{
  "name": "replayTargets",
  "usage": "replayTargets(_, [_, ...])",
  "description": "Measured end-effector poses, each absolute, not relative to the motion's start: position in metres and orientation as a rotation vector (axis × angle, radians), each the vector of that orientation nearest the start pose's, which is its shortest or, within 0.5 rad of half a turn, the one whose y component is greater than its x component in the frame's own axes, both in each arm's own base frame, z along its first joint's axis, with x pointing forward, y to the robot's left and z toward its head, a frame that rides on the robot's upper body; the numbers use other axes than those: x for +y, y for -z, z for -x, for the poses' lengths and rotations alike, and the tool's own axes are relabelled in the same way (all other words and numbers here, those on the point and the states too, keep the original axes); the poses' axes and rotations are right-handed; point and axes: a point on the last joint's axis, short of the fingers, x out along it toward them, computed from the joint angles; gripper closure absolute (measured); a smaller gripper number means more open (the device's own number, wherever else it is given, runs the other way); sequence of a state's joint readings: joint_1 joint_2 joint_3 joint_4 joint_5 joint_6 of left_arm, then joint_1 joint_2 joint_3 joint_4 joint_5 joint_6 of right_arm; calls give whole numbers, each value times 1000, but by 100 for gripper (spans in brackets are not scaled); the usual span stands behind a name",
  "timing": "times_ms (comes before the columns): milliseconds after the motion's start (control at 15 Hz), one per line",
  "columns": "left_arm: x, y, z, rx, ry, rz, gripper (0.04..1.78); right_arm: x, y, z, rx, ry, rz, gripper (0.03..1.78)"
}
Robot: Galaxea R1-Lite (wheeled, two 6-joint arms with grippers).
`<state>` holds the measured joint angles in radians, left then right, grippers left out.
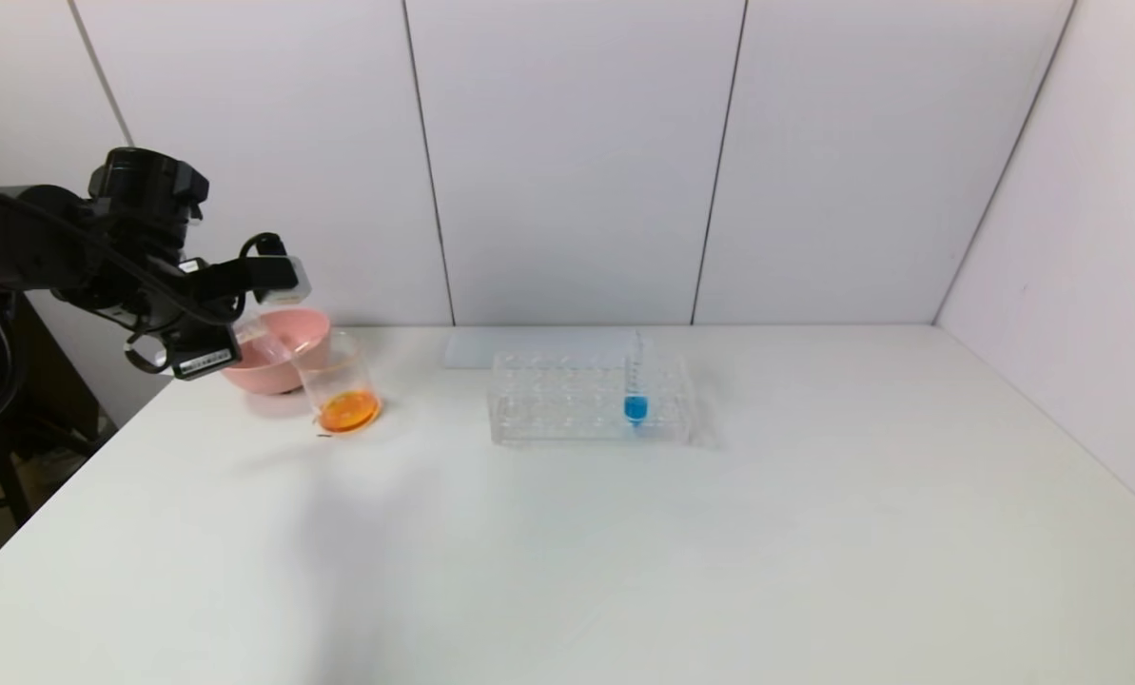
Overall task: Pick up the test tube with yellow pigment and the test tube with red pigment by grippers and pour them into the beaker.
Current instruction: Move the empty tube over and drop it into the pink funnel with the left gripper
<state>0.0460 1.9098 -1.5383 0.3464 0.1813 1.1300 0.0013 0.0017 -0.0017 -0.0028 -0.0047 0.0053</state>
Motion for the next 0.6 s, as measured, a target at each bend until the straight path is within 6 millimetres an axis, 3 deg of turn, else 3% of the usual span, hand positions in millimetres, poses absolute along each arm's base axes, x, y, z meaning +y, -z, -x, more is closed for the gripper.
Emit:
replayTargets(333, [21, -226, -363, 746, 204, -1064, 138, 0, -76, 23, -3, 3, -5, 11])
replayTargets(600, [19, -237, -358, 675, 215, -915, 138, 0, -76, 23, -3, 3, -5, 11])
